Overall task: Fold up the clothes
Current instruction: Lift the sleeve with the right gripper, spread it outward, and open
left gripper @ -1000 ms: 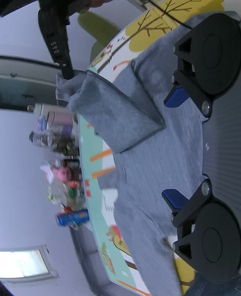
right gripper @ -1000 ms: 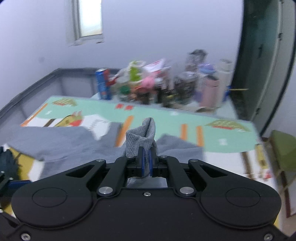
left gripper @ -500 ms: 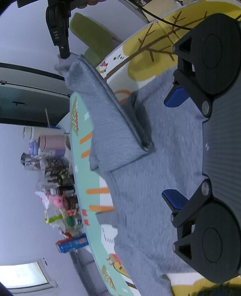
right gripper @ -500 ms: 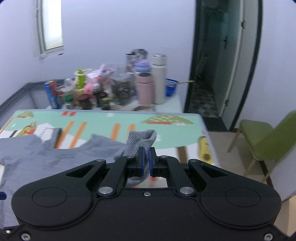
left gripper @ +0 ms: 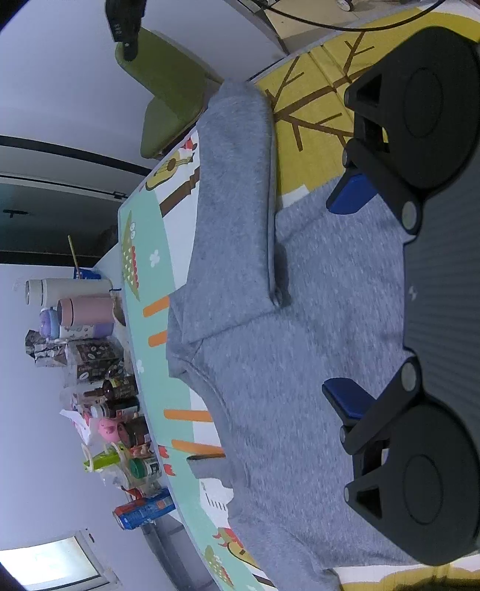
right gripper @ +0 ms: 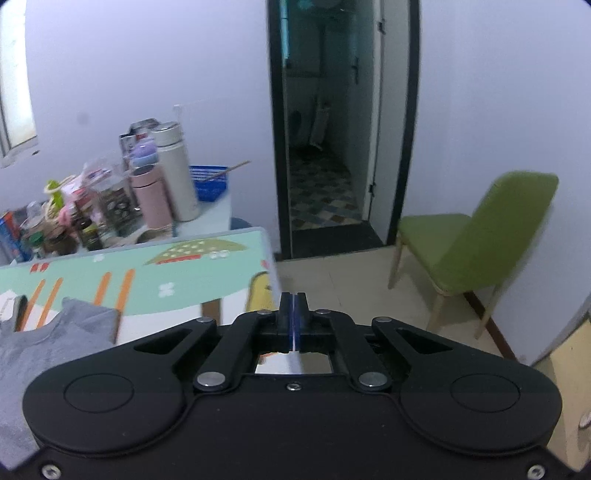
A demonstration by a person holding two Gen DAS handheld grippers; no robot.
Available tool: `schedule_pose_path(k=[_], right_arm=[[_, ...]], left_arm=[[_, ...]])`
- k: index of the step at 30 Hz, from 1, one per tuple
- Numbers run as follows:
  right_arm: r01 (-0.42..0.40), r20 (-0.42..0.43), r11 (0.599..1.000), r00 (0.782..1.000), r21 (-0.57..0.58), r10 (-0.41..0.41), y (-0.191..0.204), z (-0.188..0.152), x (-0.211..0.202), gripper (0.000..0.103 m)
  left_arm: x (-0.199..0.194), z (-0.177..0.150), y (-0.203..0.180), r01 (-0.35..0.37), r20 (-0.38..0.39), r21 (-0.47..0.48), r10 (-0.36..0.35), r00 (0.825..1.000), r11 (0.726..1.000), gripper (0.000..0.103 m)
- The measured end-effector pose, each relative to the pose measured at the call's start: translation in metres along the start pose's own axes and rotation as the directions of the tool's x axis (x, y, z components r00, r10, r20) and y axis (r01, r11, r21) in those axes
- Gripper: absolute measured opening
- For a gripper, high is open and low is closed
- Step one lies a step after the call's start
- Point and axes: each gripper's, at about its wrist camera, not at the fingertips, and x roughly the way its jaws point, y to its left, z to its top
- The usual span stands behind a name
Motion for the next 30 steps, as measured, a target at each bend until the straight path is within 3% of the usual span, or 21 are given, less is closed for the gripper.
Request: schedule_pose_path(k=[5,12,16,23,27,29,30], right_arm=[[-0.072,-0.089,0.997,0.993,0.028,0.075,-0.031,-0.018,0.013,0.006],[-0.13,-0.183,0.991,0.976,-0.04,0.121,-0.011,-0.053,0.032,0.038],[-0.134,-0.24,0.99,0.963,-0.04,0.12,-0.002,-0.069,0.052,0.039],[-0.139,-0.33,0.987,0.931,0.077,0.157,-0.018,-0.09,0.089,0.039],[-0.162,-0.379,0.975,0.902,0.153,0.209,-0.026,-0.102,0.106,0.039],[-0.182,-0.388,0.968,0.891,0.174,0.237,-0.025,-0.108,0.111,0.036],[-0.191,-0.389,0.965,0.887,0.181,0.249,-0.023,-0.11,0.113,0.027]], left_arm=[[0.009,0.003,-0.022,0.008,-0.019,0.025,-0.008,1.0,1.0,0.097],[0.028,0.011,-0.046,0.003,0.003,0.078,-0.004,1.0,0.997,0.097],[0.042,0.016,-0.052,-0.005,0.0,0.094,0.005,1.0,0.996,0.097],[0.066,0.018,-0.052,0.002,-0.036,0.066,0.0,0.999,0.998,0.097],[0.075,0.017,-0.055,0.014,-0.048,0.063,-0.011,0.999,0.998,0.097],[0.078,0.018,-0.057,0.014,-0.053,0.065,-0.011,0.999,0.998,0.097],[0.08,0.018,-0.058,0.016,-0.055,0.065,-0.012,0.998,0.998,0.097]])
